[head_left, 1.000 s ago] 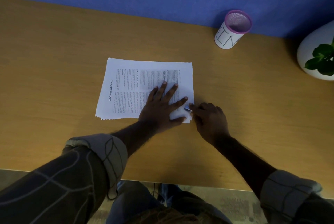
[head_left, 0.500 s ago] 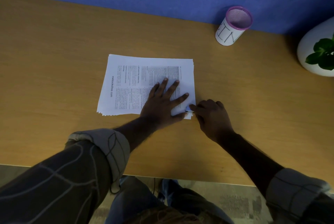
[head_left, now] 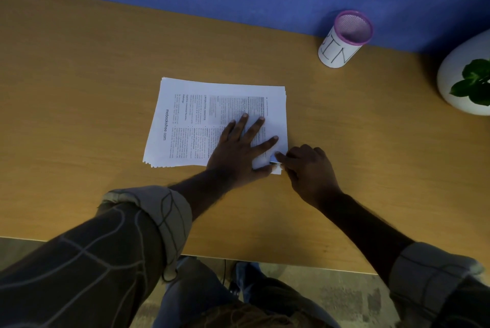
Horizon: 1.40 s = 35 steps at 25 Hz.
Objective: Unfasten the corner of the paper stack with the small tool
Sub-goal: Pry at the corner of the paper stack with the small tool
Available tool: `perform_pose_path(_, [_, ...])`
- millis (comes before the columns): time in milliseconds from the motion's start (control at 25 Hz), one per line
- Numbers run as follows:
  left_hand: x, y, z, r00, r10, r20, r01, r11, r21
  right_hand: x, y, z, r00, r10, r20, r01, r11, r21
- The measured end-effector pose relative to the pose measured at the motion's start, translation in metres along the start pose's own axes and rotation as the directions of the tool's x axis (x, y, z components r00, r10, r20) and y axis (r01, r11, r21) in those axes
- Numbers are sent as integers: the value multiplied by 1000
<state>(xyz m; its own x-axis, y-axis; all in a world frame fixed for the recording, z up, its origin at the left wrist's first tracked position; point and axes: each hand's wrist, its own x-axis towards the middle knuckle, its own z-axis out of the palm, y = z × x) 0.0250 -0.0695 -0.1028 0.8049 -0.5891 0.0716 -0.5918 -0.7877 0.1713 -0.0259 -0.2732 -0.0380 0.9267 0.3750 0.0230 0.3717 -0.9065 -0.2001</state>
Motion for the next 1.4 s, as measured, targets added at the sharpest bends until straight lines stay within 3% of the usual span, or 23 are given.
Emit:
perform_pose_path(480, [-1, 3, -5, 1000, -6, 11, 6, 1000, -3, -4, 2, -5, 1000, 20, -1, -20, 1000, -22])
perform_pose_path(680, [-1, 3, -8, 1000, -3, 24, 3, 1000, 1, -4, -2, -2, 996, 83, -7, -83, 994, 65])
perform_pose_path(960, [-1, 3, -9, 999, -6, 40, 7, 1000, -7, 1, 0, -2, 999, -37, 0, 37, 998, -41])
perform_pose_path(1200, [-2, 2, -6, 1000, -7, 29, 8, 1000, -8, -6, 2, -3, 998, 55, 21, -55, 998, 15])
perform_pose_path(1400, [0, 3, -4, 1000, -4, 23, 4, 1000, -12, -2, -3, -9, 1000, 16, 16, -14, 997, -76])
